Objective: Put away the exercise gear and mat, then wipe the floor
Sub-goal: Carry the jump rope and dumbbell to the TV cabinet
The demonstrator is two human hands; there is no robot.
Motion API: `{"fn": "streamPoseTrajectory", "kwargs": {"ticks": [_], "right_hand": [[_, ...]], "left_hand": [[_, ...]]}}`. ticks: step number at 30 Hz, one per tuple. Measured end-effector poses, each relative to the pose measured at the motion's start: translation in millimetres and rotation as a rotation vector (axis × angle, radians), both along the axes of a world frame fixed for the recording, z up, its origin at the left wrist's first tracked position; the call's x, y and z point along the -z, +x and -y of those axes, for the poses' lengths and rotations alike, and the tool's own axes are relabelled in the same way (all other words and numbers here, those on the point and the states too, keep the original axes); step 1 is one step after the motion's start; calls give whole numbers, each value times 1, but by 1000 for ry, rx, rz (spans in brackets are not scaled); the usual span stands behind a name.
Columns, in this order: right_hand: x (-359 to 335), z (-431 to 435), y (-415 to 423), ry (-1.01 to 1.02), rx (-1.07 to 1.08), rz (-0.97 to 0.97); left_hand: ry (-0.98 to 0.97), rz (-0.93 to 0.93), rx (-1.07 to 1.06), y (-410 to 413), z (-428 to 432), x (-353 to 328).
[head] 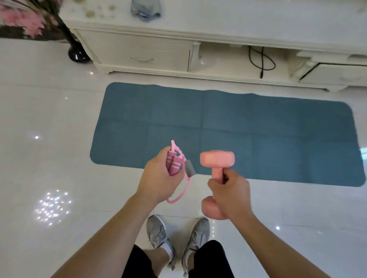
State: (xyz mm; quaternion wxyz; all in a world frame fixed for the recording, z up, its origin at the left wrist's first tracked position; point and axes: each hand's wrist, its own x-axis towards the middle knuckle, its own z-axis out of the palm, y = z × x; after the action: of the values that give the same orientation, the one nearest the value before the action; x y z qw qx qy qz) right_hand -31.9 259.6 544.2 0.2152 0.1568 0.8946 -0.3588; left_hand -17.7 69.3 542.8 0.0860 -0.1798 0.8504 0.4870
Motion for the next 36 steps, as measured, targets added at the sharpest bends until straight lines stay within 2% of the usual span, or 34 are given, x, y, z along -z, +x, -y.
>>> {"fn": "streamPoseTrajectory", "kwargs": {"ticks": [10, 19, 28, 36], "right_hand": [[-143, -4, 8, -33, -31, -85], [-236, -26, 27, -52, -25, -147], [-276, -42, 45, -31, 34, -193], [-293, -31, 52, 6, 95, -223]], "left_hand": [[-14, -49, -38, 13, -7, -143], [7, -76, -78, 35, -28, -235], [54, -74, -90, 52, -30, -270], [19, -122, 11, 42, -15, -285]]}}
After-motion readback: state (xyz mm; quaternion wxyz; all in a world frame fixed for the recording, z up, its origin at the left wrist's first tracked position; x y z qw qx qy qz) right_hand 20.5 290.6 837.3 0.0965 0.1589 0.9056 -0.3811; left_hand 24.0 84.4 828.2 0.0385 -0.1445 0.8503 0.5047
